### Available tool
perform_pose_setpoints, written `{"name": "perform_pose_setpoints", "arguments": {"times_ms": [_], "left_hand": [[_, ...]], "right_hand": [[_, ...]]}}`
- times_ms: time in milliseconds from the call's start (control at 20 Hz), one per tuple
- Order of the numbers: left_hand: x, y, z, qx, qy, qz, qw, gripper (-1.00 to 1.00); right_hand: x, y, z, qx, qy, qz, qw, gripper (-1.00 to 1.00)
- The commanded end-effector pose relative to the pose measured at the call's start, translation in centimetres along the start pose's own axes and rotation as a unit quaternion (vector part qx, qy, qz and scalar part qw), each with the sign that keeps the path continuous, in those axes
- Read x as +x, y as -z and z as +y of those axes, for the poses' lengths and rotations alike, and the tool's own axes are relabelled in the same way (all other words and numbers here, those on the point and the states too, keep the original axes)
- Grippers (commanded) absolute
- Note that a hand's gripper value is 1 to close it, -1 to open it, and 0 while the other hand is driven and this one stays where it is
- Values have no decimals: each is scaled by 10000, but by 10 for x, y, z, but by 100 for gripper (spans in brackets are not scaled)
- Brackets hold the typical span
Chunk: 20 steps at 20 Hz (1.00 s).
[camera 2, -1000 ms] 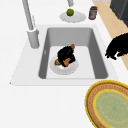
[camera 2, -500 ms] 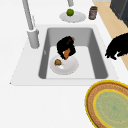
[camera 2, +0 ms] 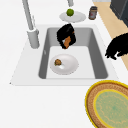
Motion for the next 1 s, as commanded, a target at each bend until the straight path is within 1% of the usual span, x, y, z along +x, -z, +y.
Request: {"name": "perform_pose_setpoints", "arguments": {"times_ms": [0,200,950], "left_hand": [[0,0,0,0,0,0,10000,0],[0,0,0,0,0,0,10000,0],[0,0,0,0,0,0,10000,0]], "right_hand": [[-17,-13,-12,145,-100,0,9998,100],[-36,-23,-20,193,-105,1,9998,100],[-116,-57,-40,232,9,-70,9997,100]]}}
